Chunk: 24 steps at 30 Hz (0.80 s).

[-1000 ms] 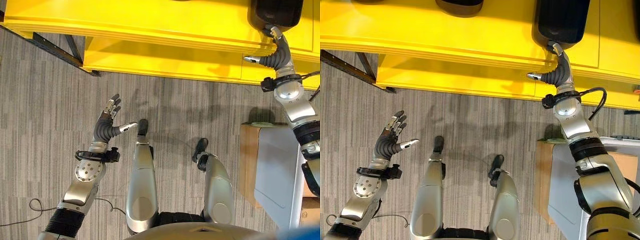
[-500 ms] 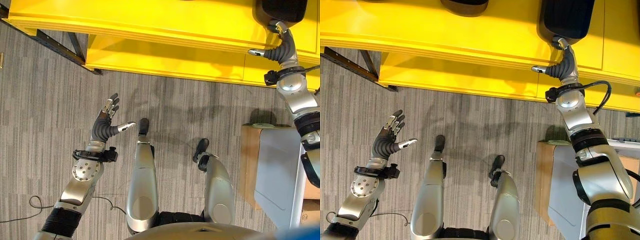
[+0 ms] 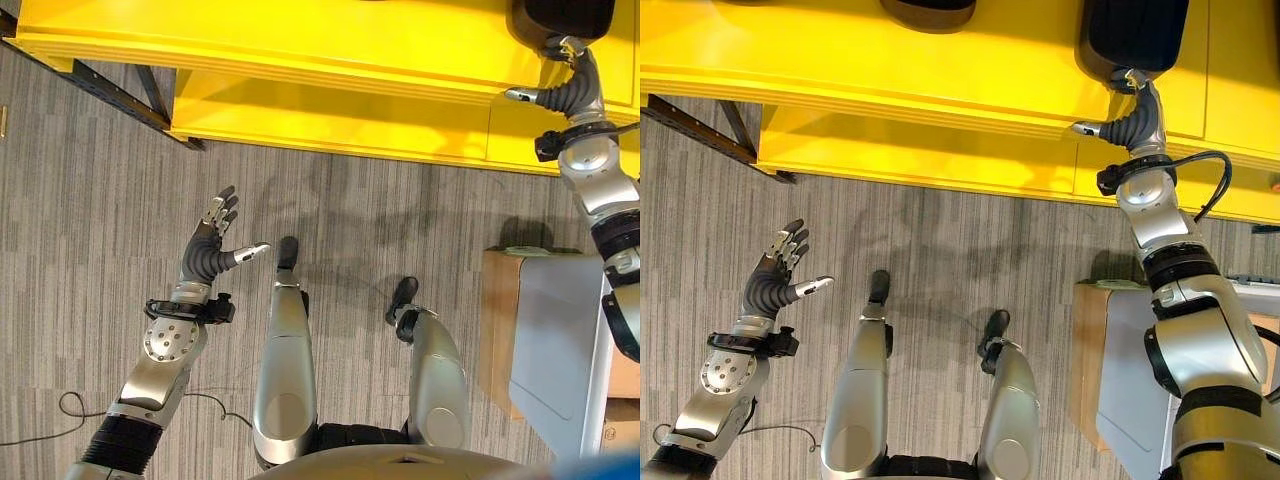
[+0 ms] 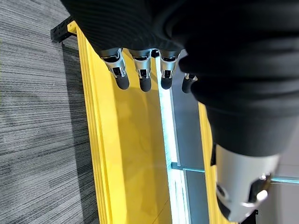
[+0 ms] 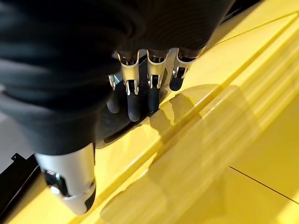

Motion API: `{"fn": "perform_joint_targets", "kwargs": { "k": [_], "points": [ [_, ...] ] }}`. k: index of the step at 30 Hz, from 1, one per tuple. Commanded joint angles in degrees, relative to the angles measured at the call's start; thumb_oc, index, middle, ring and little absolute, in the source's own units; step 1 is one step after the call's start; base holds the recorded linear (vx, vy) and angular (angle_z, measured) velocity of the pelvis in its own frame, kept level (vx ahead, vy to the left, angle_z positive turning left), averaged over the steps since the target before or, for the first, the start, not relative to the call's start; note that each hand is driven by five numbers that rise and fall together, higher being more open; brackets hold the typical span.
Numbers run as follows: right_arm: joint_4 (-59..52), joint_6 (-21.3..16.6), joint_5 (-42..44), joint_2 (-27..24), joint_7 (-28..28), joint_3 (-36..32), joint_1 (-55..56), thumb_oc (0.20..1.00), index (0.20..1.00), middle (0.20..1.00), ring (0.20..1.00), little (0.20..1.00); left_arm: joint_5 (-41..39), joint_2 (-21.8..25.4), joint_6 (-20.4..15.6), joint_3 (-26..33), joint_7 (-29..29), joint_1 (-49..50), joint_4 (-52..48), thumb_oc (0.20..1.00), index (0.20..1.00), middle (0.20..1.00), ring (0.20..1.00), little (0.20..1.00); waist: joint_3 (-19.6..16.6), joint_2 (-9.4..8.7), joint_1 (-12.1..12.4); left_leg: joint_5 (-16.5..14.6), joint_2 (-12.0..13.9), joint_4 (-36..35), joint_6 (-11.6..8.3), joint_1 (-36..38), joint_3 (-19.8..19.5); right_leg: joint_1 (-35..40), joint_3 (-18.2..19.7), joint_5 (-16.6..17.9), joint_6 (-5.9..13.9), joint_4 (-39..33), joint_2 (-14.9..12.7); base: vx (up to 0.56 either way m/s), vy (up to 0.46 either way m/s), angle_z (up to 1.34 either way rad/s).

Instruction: Move parts from the plastic box to the shelf.

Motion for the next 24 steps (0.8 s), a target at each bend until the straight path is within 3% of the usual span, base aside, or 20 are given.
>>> {"fn": "perform_joint_targets", "kwargs": {
  "k": [1,24],
  "points": [
    [1.65,-1.19,2.39,-4.3,-1.58,1.79,-5.83,1.0,1.0,1.0,1.0,1.0,-0.27,1.95,-3.3,1.56,0.62,2.46,-3.57,1.0,1.0,1.0,1.0,1.0,-1.95,0.31,0.33,-5.84,-0.6,4.45,2.34,-0.36,0.72,1.26,3.33,3.72,0.04,-2.84,0.95,0.0,0.0,0.0],
    [6.1,-0.94,3.04,-4.97,-2.22,5.74,-12.81,1.0,1.0,1.0,1.0,1.0,-1.02,2.7,-3.74,1.97,1.07,2.88,-3.94,1.0,1.0,1.0,1.0,1.0,-1.95,0.67,1.25,-6.0,-1.04,5.27,2.75,-1.99,0.13,0.18,3.22,3.68,0.07,-2.4,0.92,0.0,0.0,0.0]
  ]
}}
